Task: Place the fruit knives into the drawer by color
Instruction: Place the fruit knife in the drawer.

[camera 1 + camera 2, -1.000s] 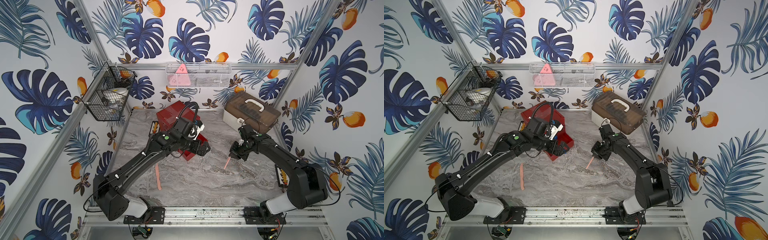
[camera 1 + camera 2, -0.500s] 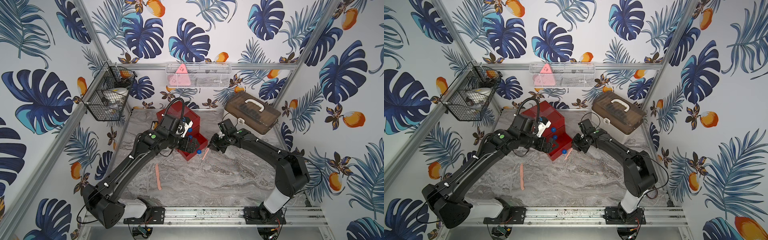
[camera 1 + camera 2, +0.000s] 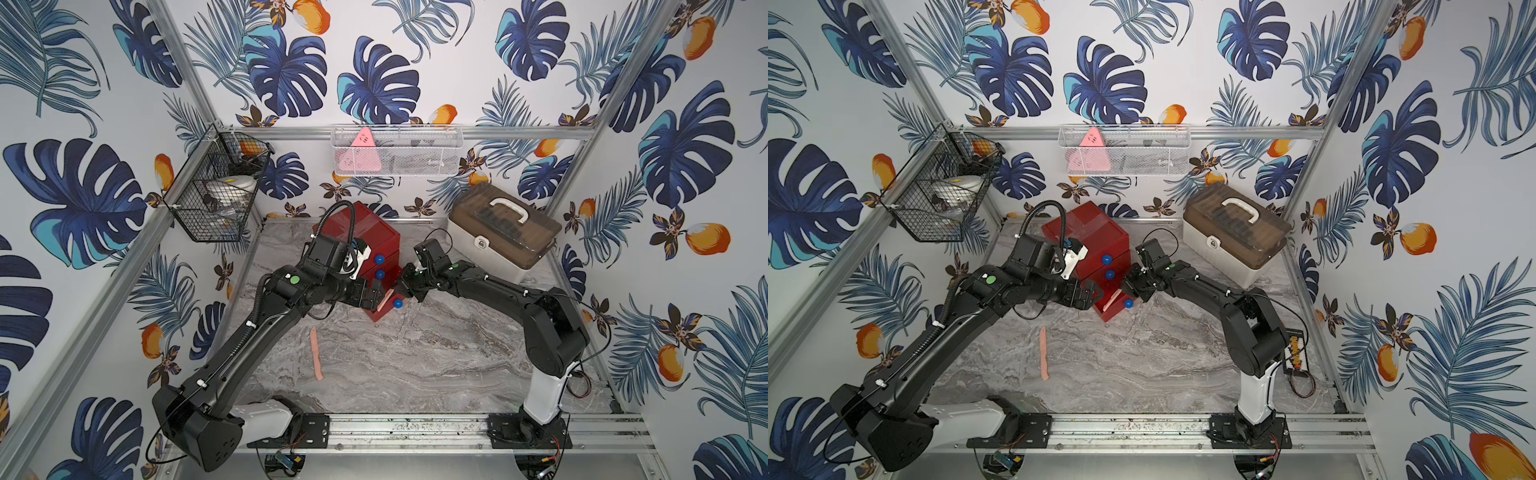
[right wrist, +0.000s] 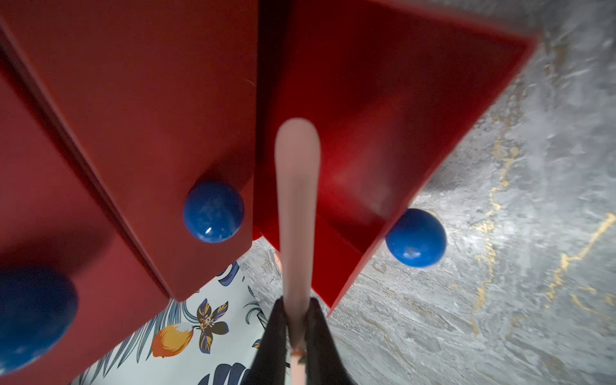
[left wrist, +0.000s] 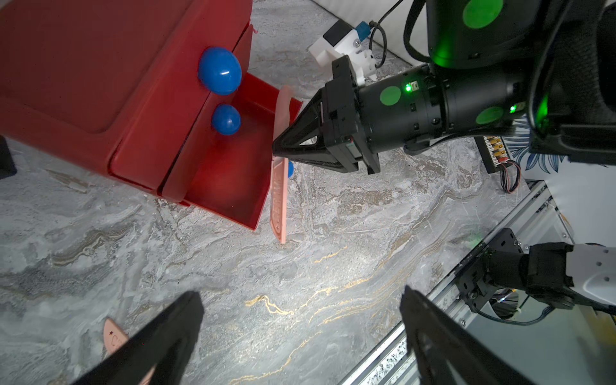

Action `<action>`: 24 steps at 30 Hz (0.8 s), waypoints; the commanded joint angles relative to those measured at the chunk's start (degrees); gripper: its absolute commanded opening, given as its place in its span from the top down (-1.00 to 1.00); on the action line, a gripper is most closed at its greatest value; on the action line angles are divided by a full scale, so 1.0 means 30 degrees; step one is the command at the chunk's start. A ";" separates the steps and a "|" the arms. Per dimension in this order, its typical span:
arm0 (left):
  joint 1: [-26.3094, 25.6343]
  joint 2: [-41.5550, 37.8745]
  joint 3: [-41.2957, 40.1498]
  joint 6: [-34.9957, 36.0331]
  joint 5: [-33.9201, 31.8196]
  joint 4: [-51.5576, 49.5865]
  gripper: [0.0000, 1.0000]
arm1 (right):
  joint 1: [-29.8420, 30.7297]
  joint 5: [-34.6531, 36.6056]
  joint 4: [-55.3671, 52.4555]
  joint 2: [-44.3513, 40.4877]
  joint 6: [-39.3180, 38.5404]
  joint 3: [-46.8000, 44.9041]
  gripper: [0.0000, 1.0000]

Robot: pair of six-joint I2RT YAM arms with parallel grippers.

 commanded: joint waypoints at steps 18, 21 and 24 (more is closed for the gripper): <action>0.0842 -0.1197 -0.1677 -0.1587 0.0231 0.0346 -0.98 | -0.0035 -0.0471 0.4721 0.0904 0.1301 -0.0321 -0.23; 0.0926 -0.1574 -0.2350 -0.2077 0.0289 0.0450 -0.98 | -0.0036 -0.0544 0.4826 -0.0001 0.1050 -0.1071 -0.26; 0.1071 -0.1880 -0.3132 -0.2801 -0.0007 0.0208 -0.98 | -0.0034 -0.0778 0.4818 -0.1293 0.0610 -0.2200 -0.30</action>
